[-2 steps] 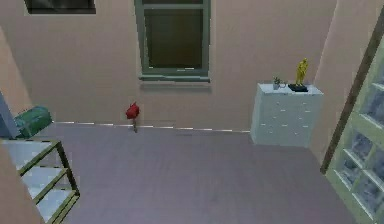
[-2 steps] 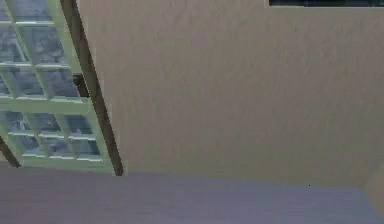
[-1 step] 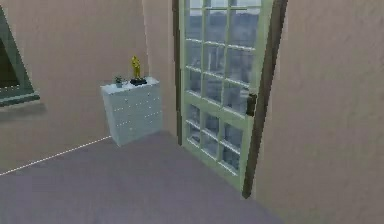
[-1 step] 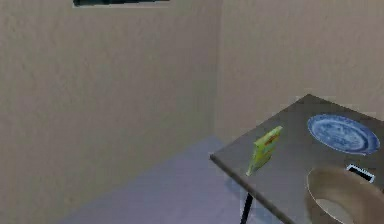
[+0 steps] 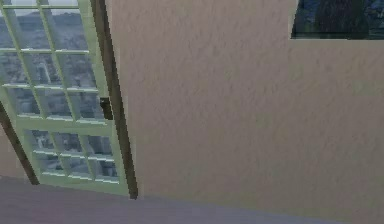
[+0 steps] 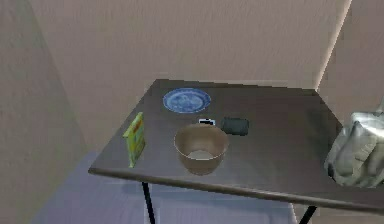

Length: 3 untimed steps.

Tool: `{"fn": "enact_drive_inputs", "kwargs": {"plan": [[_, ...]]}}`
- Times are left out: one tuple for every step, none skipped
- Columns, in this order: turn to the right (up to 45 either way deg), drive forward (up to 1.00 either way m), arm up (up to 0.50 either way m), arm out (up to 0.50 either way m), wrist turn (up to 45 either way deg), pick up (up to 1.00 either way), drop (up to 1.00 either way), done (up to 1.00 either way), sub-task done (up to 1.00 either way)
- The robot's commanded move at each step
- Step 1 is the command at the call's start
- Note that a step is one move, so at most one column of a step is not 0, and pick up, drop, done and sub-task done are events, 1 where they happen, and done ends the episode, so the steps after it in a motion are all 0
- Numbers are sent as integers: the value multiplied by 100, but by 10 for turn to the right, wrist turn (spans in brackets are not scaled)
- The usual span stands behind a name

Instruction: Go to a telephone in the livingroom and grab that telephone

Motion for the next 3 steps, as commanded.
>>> {"fn": "enact_drive_inputs", "kwargs": {"plan": [[60, 0, 0, 0, 0, 0, 0, 0, 0], [450, 0, 0, 0, 0, 0, 0, 0, 0], [450, 0, 0, 0, 0, 0, 0, 0, 0]]}}
